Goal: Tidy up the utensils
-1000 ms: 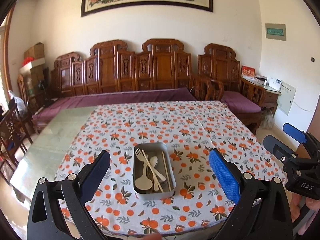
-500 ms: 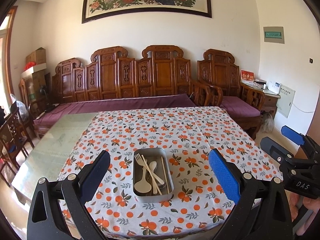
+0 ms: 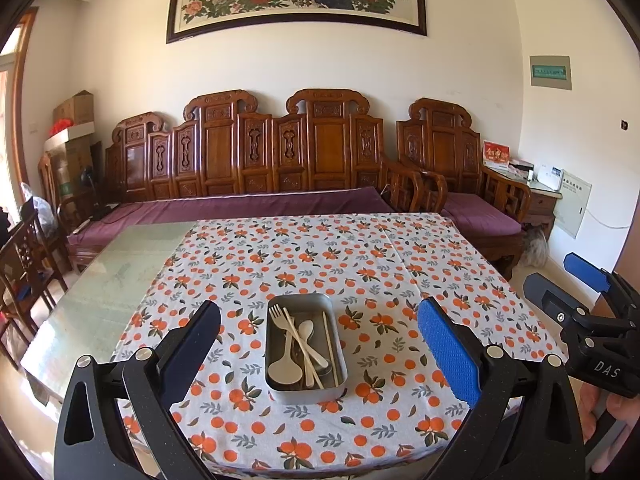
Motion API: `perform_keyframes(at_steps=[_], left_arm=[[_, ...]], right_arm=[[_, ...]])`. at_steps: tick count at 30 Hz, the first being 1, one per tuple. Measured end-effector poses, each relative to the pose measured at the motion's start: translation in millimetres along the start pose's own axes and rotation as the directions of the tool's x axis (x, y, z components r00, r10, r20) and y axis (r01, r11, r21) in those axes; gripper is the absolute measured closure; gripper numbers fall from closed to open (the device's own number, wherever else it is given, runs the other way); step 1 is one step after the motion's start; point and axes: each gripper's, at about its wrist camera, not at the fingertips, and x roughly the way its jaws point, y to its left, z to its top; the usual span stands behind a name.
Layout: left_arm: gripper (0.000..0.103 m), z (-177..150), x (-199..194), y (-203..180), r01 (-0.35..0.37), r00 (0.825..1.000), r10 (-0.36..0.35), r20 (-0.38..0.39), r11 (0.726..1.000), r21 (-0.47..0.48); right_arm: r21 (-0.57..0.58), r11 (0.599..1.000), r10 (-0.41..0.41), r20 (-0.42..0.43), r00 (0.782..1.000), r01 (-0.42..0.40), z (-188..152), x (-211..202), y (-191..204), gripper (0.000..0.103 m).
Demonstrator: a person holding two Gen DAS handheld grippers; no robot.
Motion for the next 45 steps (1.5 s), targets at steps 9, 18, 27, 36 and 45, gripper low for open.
perform_keyframes(at_steps=[9,18,27,36,45], left_arm=[[0.008,0.1,0.1,0.5,0.001,1.0,-0.001,0.001,1.0,0.001],[0.008,1.2,-0.2,-0.1,-0.004,1.0,0.004,0.007,1.0,-0.004],[0.008,1.5,-0.8,0.8,-0.002,1.0,0.002,0.008,1.0,-0.006],[0.008,2.7,-1.9,-1.9,-0.001,1.0,0.001,0.012,1.0,-0.002],[0.008,4.0,-5.8,-5.4,0.002,1.0,-0.002,0.02,1.0,-0.001]], right_arm=[[-0.001,1.0,0.0,0.001,1.0,0.0,0.3,1.0,0.0,0.003],[-0.001,1.0,0.001,0.004,1.0,-0.001,0.3,0.6,0.5,0.003],[0.0,1.0,0.002,0.005,1.0,-0.002,0.9,1.2,0.5,0.003],[0.0,1.0,0.002,0.004,1.0,-0.002,0.8,1.5,0.4,0.003],[0.0,1.0,0.0,0.007,1.0,0.0,1.7,0.4,0.0,0.003]])
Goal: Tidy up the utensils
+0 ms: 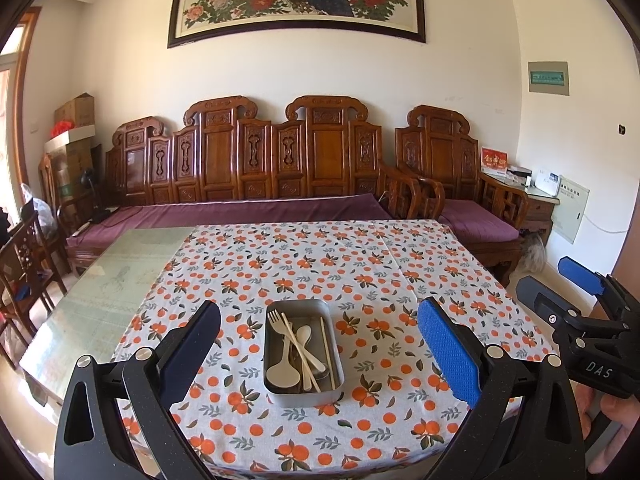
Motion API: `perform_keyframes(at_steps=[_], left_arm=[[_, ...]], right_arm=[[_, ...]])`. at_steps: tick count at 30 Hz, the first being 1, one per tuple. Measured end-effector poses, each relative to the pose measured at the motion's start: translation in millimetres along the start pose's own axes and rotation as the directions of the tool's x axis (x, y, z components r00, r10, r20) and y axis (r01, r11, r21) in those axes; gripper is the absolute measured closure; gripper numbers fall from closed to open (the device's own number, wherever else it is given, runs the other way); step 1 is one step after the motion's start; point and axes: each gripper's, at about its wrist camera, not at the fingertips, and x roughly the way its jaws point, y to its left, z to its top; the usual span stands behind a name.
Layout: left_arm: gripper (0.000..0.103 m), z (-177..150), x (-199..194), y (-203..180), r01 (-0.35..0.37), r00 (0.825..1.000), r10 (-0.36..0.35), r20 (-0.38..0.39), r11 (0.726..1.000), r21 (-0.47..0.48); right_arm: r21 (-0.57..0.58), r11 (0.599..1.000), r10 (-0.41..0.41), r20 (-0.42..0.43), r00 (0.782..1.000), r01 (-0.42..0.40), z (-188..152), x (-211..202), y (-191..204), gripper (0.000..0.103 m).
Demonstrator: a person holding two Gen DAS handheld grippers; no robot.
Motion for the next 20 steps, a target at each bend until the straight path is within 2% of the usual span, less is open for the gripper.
perform_keyframes(at_steps=[20], left_arm=[[0.008,-1.9,-0.8,-0.1,-0.001,1.0,0.001,-0.002,1.0,-0.001]], right_arm=[[0.004,1.0,-0.001,0.0,1.0,0.001,0.5,0.5,2.3,0.003]])
